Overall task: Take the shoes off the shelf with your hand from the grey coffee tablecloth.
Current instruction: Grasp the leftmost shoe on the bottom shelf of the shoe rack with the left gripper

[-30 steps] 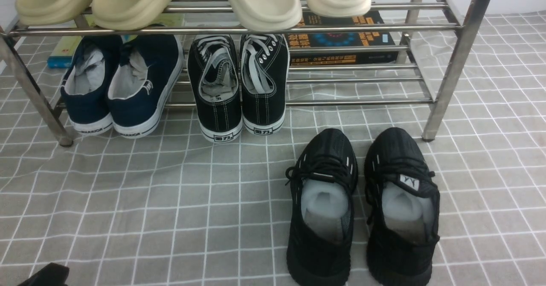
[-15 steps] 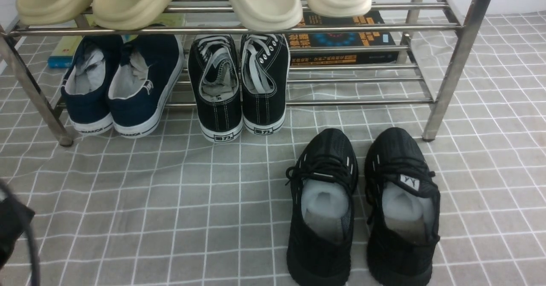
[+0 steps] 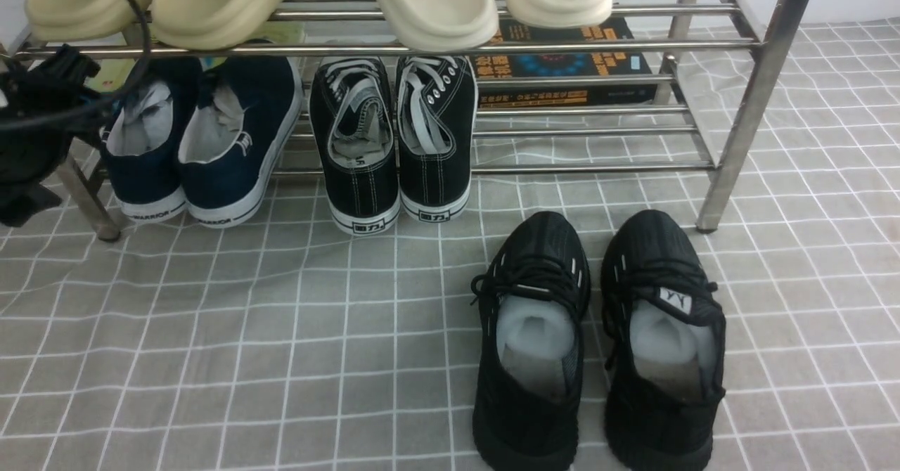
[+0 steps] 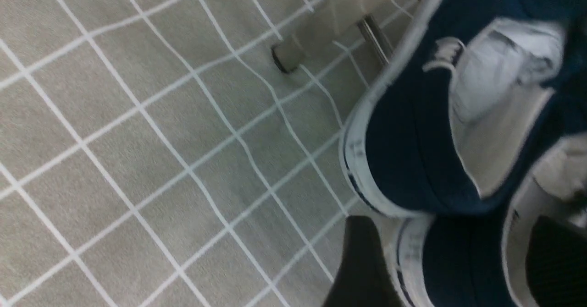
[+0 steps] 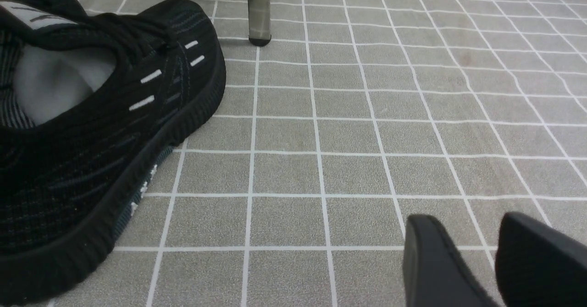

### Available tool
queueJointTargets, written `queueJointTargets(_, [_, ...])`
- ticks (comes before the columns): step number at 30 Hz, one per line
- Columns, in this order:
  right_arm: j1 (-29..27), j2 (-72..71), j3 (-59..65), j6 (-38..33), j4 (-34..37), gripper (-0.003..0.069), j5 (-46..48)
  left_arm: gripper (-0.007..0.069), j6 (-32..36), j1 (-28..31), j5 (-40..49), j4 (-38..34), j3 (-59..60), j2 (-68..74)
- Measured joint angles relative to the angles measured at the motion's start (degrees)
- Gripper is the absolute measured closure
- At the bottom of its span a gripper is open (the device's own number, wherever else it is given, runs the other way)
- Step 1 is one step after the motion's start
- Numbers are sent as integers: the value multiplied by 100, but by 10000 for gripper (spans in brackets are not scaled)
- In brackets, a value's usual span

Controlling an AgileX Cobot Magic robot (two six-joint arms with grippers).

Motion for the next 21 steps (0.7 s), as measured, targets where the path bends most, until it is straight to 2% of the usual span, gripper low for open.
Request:
queueJointTargets(2, [0, 0, 0, -5, 0, 423, 0, 96, -95, 0, 580, 166, -695, 671])
queueJointTargets(5, [0, 0, 0, -5, 0, 421, 0, 89, -95, 0, 1230, 190, -1461, 1427])
queueJointTargets(9, [0, 0, 0, -5, 0, 421, 0, 99, -95, 0, 1628, 200, -2058, 2014])
queueJointTargets(18, [0, 0, 0, -11, 0, 421, 0, 156, -136, 0, 1616, 200, -2277, 2350])
queueJointTargets(21, [0, 0, 0, -11, 0, 421, 0, 209, -110, 0, 1541, 189, -2277, 2440])
